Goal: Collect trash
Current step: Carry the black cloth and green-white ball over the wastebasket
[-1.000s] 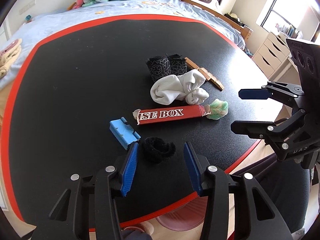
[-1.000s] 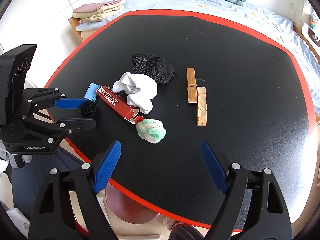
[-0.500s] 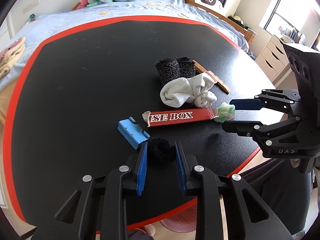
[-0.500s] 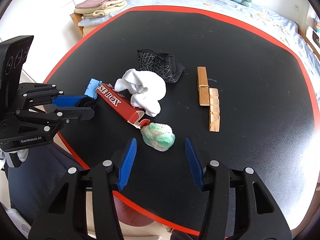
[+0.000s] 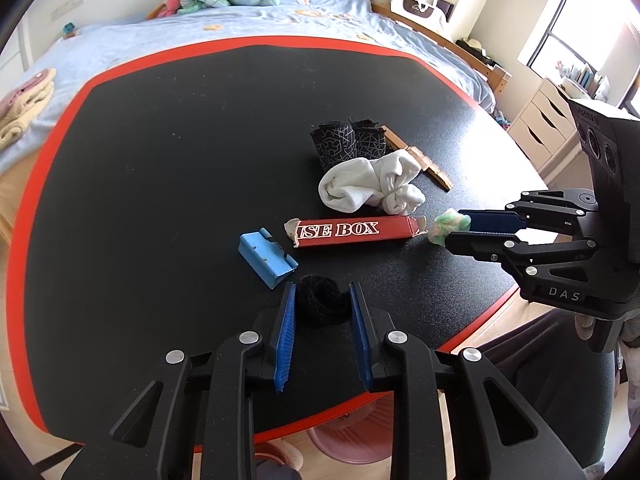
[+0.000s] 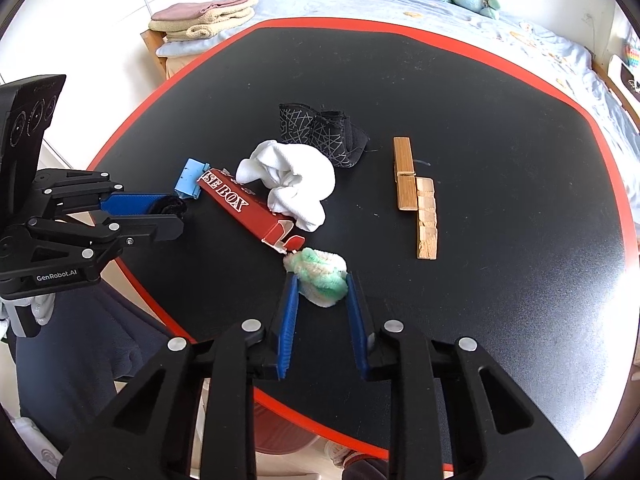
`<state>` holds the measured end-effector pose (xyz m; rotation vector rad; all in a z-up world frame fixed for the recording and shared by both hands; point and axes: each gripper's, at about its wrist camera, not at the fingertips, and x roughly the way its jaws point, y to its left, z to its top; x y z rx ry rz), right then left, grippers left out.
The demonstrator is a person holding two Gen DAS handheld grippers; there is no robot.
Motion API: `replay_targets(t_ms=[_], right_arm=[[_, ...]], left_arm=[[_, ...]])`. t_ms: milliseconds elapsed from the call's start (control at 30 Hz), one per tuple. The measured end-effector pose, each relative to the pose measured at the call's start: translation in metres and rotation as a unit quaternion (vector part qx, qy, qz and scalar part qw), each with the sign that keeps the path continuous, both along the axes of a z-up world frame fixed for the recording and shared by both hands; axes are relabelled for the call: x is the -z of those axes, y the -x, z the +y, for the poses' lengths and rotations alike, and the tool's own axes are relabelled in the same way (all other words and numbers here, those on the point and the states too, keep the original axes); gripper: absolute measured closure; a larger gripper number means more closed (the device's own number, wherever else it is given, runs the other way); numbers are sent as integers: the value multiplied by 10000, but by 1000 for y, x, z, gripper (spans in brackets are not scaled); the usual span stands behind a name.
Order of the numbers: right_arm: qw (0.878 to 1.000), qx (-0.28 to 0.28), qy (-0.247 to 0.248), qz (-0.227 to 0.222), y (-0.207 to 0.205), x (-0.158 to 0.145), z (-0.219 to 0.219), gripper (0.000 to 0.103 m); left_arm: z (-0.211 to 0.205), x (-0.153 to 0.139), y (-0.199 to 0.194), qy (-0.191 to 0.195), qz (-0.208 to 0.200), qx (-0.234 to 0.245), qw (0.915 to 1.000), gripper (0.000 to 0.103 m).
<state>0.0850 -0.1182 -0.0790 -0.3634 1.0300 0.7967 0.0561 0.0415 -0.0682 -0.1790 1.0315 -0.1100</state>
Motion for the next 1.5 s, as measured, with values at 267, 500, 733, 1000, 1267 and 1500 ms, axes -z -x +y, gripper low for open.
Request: replay_targets(t_ms=[267,500,733,1000,1267,1500], right_arm=[[9997,103,-196,-89,27,-27,-20,79],[9990,156,-362,-186,58,-49,-39,79],[9982,166,-522,-224,89,-63,-56,79],[9985,62,-515,-172,118,-64,-64,79],[9991,-19,-424,16,138,-49,-69,79],[9990,-58,-420,107,147,-42,-69,79]], left_arm=[[-10,-22,17,21,-168,82,9998,78],[-24,-43,40,-16,-330,239,9992,78],[-36,-56,65,-14,-453,361,9983,78],[-50,-53,88,40,-409,488,9980,78],[-65,-36,107,128,-184,638,9977,78],[-74,-28,117,185,-102,722,9972,78]])
